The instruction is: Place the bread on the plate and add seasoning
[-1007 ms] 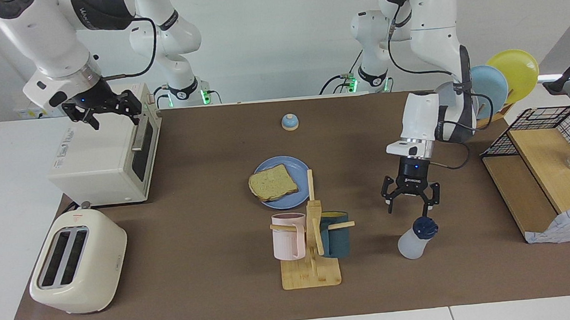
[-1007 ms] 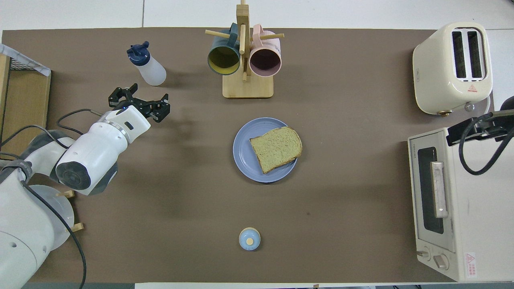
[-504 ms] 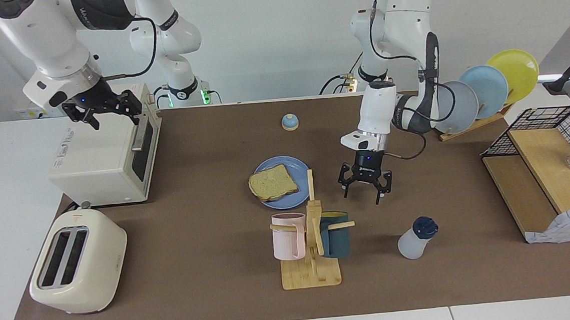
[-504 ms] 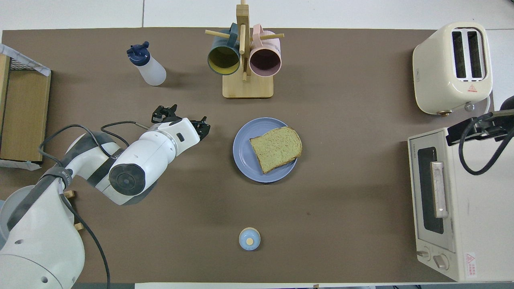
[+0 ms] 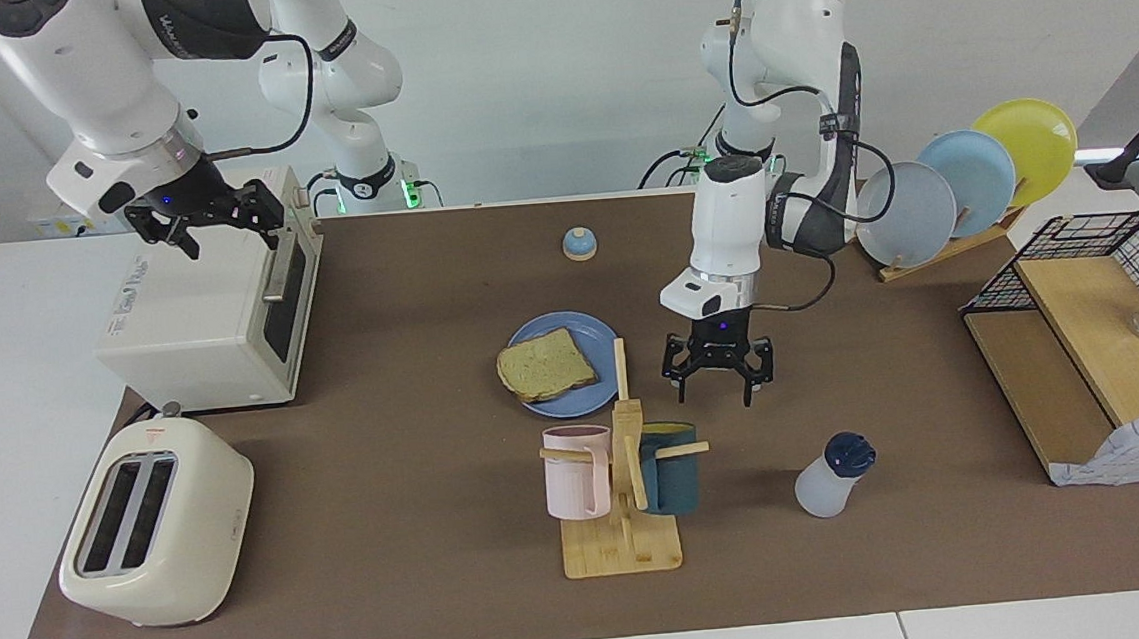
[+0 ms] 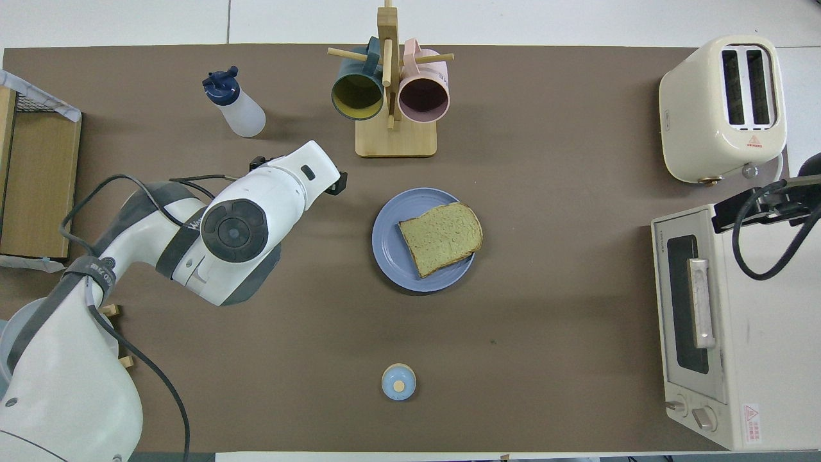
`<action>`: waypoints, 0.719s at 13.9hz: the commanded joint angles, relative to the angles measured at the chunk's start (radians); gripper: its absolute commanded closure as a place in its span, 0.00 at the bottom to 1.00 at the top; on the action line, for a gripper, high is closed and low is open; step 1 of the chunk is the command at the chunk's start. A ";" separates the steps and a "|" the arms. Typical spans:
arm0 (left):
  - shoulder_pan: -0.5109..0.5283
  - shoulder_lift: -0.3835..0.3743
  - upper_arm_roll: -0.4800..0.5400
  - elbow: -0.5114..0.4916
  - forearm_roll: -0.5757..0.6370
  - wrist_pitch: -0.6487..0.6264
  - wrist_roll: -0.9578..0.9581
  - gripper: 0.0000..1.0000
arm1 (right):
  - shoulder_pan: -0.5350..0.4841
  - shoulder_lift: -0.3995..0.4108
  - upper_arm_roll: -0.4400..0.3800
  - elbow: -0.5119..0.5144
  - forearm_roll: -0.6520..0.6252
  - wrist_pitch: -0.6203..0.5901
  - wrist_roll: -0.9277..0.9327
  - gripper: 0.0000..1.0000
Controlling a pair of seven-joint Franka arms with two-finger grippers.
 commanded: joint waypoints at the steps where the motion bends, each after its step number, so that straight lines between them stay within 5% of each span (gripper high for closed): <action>1: 0.009 -0.008 -0.017 0.160 -0.195 -0.266 0.171 0.00 | -0.013 -0.006 0.006 -0.001 0.017 0.007 -0.023 0.00; 4: 0.056 -0.010 0.001 0.411 -0.384 -0.622 0.418 0.00 | -0.010 -0.006 0.006 -0.001 0.017 0.008 -0.025 0.00; 10: 0.248 -0.166 0.001 0.434 -0.385 -0.927 0.728 0.00 | -0.010 -0.009 0.006 -0.004 0.019 0.002 -0.023 0.00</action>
